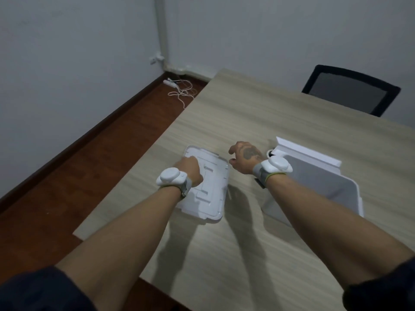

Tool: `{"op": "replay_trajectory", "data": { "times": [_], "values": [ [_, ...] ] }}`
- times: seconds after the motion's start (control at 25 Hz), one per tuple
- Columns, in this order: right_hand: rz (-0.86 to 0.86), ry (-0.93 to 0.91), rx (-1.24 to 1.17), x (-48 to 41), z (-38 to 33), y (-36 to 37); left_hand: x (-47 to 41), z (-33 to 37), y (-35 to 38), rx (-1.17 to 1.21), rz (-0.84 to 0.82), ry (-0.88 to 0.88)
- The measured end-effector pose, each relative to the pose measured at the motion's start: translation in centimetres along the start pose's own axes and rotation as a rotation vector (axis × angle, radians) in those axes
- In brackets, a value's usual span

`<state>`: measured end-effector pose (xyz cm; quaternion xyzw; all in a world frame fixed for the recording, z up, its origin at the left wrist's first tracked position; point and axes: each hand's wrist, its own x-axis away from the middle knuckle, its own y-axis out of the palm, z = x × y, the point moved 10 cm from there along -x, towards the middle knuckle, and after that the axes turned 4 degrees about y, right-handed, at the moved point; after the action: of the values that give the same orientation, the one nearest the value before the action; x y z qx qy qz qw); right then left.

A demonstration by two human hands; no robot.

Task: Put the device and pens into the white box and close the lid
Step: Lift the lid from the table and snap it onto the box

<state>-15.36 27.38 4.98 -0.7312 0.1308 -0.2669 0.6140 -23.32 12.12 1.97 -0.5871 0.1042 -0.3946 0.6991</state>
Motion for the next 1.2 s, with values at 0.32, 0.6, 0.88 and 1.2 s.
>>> {"op": "replay_trajectory", "data": {
  "times": [0.32,0.6,0.88,1.2],
  "values": [
    [-0.131,-0.086,0.003,-5.3,-2.1,5.1,1.0,-8.2,5.6,0.110,-0.062,-0.354],
    [-0.203,-0.038,-0.091,-8.7,-1.4,7.7,0.6,-9.6,9.8,0.198,-0.268,-0.435],
    [-0.234,0.062,-0.177,-9.9,-0.6,9.8,-2.8,-10.9,6.7,0.195,-0.180,-0.346],
    [-0.202,0.339,-0.205,-7.3,3.2,11.3,-1.6,-14.1,4.2,0.465,0.282,-0.560]
  ]
}}
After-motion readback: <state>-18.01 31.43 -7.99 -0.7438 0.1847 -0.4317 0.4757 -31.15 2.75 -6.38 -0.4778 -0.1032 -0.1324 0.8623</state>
